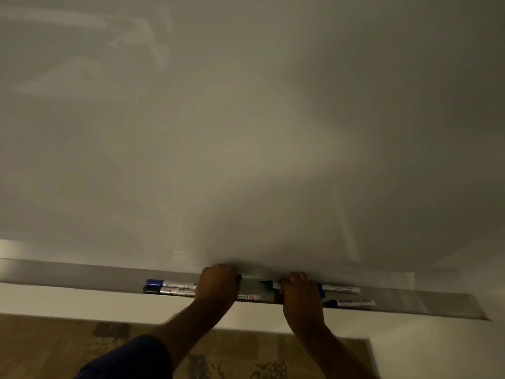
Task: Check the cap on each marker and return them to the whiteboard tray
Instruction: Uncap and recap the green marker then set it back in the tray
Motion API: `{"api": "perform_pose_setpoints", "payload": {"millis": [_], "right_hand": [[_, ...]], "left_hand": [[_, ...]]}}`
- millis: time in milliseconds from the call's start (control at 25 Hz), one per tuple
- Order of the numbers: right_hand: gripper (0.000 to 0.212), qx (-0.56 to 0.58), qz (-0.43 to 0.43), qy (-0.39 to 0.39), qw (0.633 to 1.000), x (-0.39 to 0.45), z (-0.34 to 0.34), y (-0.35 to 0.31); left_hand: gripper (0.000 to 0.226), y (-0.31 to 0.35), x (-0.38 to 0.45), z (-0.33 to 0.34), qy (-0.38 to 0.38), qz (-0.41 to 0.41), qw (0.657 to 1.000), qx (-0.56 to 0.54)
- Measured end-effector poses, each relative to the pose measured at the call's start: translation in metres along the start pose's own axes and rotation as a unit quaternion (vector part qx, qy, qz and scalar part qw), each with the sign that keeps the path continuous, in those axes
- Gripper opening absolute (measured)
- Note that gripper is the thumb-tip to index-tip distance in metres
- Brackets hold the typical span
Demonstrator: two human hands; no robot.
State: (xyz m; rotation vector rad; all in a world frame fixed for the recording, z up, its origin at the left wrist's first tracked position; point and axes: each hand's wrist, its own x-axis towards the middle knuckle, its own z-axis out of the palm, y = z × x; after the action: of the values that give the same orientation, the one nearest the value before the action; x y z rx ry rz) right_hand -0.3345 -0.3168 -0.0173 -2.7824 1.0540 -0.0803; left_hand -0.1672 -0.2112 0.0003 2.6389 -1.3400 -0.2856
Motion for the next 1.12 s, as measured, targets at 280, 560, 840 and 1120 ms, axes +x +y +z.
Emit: {"api": "perform_pose_setpoints", "payload": {"millis": [280,560,840,1120], "right_hand": [[0.024,-0.012,-0.05,0.054,0.997,0.002,-0.032,-0.013],[0.014,0.023,-0.117,0.21,0.97,0.006,-0.106,-0.043],[0.015,0.032,-0.156,0.314,0.936,0.01,-0.189,-0.062],[0.019,0.093,-0.191,0.388,0.897,0.001,-0.257,-0.077]], "left_hand": [[0.022,-0.008,-0.011,-0.023,0.101,0.091,0.99,-0.03],[0.015,0.0,-0.021,-0.089,0.276,0.172,0.943,-0.067],[0.036,0.023,-0.04,-0.182,0.393,0.175,0.891,-0.141],[0.022,0.036,-0.058,-0.253,0.417,0.153,0.829,-0.34]]}}
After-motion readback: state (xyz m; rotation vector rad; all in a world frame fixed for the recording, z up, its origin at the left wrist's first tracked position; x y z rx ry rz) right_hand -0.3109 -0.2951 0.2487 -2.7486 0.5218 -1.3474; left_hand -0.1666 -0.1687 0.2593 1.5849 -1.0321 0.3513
